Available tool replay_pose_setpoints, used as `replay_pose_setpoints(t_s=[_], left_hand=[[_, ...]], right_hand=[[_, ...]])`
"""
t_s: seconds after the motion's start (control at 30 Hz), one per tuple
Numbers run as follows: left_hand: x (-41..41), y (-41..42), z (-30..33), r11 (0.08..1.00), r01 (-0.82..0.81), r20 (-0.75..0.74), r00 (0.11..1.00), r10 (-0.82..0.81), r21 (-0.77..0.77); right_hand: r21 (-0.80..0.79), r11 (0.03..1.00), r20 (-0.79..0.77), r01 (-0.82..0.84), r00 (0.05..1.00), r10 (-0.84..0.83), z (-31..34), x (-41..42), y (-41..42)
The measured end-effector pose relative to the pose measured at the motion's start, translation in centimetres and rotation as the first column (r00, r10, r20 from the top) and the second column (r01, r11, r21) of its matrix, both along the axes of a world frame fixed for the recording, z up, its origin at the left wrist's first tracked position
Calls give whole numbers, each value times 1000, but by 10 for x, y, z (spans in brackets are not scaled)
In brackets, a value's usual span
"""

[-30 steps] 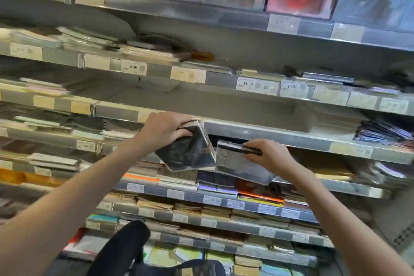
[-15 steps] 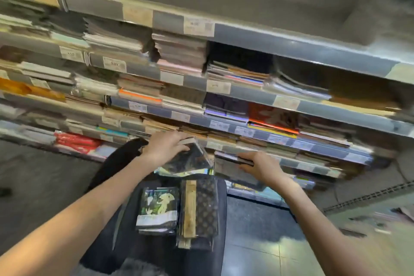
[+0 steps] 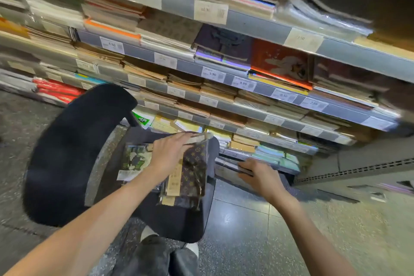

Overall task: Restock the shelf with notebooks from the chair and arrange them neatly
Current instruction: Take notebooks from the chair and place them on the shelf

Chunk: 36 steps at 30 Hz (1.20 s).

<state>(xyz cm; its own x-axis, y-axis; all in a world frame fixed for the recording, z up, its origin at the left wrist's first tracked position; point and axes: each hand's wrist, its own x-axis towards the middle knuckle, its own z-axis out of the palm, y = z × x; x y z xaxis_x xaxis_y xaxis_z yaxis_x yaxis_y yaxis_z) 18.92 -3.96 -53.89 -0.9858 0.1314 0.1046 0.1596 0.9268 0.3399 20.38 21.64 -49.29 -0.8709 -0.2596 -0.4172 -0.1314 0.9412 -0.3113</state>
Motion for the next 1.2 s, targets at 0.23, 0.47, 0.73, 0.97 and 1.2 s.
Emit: replay_pose_setpoints(t_s=[0.23, 0.47, 0.73, 0.97, 1.2], left_hand=[[45, 35, -54, 988, 118, 104, 989, -108, -99], [73, 40, -94, 986, 165, 287, 946, -154, -15], [24, 53, -40, 596, -378, 587, 785, -200, 708], [4, 54, -29, 638, -337, 552, 817, -167, 692], [1, 20, -25, 654, -323, 445, 895, -23, 685]], right_hand=[[1, 1000, -13, 28, 1000, -28, -32, 6, 25], [-56, 997, -31, 43, 999, -45, -58, 9, 36], [-95, 995, -135, -42, 990, 29, -59, 2, 16], [-146, 984, -179, -101, 981, 74, -64, -10, -8], [-202, 969, -155, -140, 982, 109, -71, -22, -36]])
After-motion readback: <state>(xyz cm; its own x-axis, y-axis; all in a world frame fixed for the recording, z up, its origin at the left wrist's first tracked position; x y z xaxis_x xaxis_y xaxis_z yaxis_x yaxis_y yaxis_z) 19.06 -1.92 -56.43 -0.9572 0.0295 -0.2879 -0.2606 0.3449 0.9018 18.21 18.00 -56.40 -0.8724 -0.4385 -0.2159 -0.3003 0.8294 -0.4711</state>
